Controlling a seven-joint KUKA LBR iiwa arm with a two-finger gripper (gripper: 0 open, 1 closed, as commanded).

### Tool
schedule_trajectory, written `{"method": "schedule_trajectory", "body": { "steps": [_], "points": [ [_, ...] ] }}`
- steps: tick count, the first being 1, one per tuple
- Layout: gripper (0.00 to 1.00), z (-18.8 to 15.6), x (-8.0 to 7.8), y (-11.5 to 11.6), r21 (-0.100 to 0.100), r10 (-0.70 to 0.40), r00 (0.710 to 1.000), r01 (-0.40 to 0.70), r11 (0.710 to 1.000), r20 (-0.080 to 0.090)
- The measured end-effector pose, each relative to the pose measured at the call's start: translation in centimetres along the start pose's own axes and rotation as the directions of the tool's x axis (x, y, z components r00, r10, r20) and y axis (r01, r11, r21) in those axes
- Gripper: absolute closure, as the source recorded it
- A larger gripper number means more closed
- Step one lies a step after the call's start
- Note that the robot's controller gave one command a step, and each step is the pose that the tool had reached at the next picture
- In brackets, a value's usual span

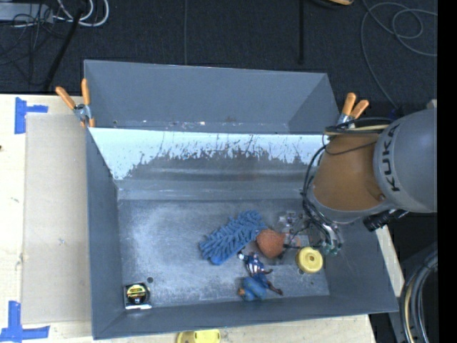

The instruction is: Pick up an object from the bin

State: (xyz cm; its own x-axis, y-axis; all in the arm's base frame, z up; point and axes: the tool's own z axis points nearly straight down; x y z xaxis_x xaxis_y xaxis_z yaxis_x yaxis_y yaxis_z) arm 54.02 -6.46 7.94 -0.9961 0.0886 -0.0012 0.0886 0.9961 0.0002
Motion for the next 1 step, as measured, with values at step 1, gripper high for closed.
{"method": "schedule_trajectory", "body": {
  "steps": [1],
  "points": [
    [1.0, 0.0, 0.0, 0.02, 0.0, -0.001, 1.0, 0.001, 1.0, 0.0]
  ]
}}
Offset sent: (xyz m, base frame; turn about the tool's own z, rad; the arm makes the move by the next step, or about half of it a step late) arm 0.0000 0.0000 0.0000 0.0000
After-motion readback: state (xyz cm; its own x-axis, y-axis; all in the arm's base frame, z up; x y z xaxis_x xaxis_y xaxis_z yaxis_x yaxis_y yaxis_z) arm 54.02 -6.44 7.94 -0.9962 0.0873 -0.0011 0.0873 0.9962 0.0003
